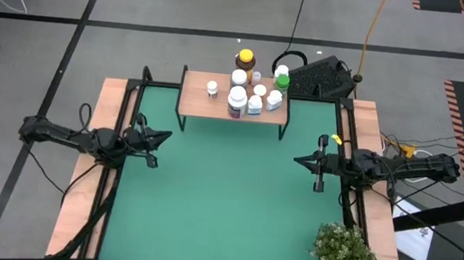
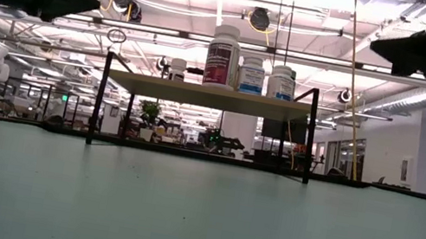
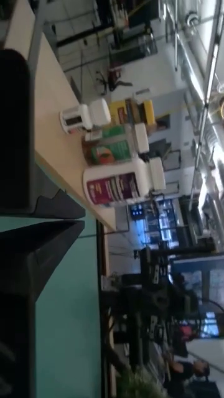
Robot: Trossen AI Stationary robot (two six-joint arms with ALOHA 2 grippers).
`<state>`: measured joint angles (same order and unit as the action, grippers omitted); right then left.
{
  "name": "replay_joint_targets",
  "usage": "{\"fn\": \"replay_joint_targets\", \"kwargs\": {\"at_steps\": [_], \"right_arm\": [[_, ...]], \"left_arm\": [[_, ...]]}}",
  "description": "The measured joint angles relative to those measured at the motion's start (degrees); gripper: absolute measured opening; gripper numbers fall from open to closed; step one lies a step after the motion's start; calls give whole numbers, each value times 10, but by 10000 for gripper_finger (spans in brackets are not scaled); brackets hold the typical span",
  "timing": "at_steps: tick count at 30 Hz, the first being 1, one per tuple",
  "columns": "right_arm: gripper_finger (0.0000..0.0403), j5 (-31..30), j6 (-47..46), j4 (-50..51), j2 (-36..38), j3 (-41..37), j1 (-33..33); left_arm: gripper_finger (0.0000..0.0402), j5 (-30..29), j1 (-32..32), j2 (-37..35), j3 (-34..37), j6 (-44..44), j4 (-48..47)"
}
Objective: Pick and place medicine bottles onto shelf by color
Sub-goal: Return to Home Position
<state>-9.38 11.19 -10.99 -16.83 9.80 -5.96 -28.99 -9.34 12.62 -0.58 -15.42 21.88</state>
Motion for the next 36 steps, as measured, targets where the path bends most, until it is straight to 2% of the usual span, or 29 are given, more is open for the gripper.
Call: {"fn": "replay_joint_targets", "kwargs": {"at_steps": [4,20,36], "right_arm": [[0,-26,-4,17,20,0,0],[0,-8,-29,113,160,0,0],[0,-11,-1,125,168,0,0]], "left_arm": [[25,0,13,0,0,7,-7],[26,4,14,0,0,5,-7],[26,0,14,0,0,23,-42]]}}
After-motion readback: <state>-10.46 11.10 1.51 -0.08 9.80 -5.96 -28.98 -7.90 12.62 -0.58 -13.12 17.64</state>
